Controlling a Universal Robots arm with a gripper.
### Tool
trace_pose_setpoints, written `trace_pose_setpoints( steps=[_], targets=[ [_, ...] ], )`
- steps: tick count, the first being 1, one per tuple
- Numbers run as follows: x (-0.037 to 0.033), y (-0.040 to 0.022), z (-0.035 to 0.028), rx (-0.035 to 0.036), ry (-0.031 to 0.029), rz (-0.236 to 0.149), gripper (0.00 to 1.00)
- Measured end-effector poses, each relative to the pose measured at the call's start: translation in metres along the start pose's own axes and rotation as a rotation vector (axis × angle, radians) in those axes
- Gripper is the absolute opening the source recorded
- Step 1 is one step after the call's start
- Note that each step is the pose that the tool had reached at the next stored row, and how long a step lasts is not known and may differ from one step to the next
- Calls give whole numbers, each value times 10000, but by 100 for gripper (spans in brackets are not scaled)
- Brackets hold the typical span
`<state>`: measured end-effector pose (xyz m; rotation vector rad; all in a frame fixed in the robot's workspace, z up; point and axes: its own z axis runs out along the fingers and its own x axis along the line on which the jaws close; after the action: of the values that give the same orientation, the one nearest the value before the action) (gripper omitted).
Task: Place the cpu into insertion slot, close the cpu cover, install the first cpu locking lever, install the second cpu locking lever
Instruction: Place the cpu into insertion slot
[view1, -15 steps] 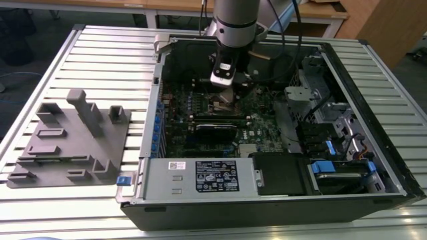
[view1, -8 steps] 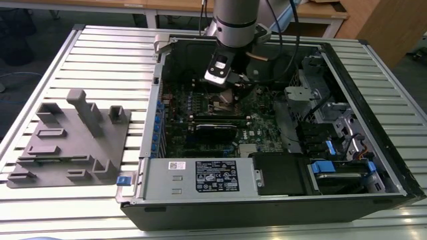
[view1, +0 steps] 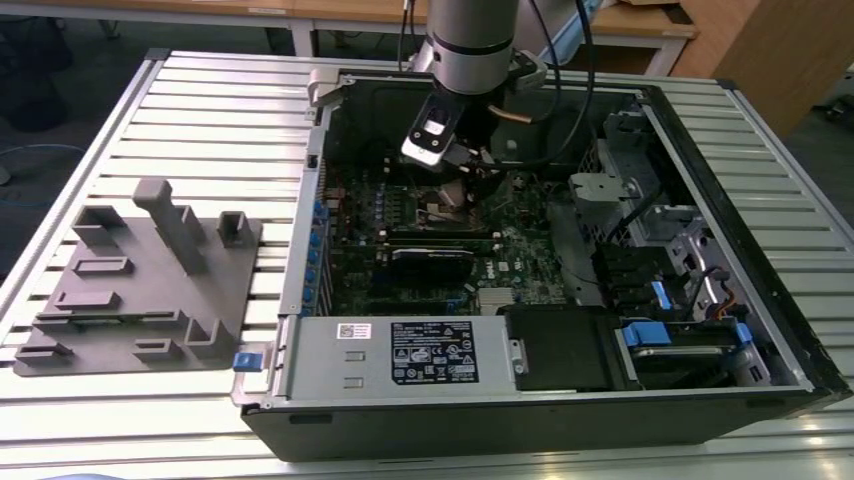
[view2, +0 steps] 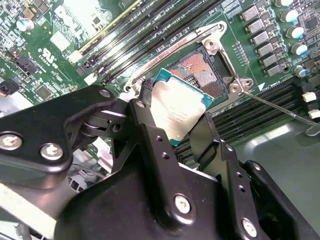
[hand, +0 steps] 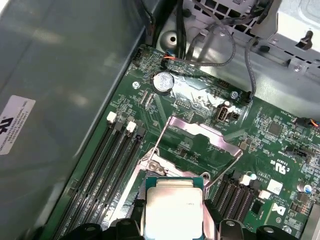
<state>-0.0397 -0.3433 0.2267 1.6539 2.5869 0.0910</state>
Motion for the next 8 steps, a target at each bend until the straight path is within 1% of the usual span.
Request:
trace_pose_setpoints(
  steps=[4, 5, 8],
  targets=[
    [0, 0, 1, -1, -1, 13, 54],
    [1, 1, 2, 0, -8, 100, 54],
    [1, 0, 4, 16, -56, 651, 54]
  ],
)
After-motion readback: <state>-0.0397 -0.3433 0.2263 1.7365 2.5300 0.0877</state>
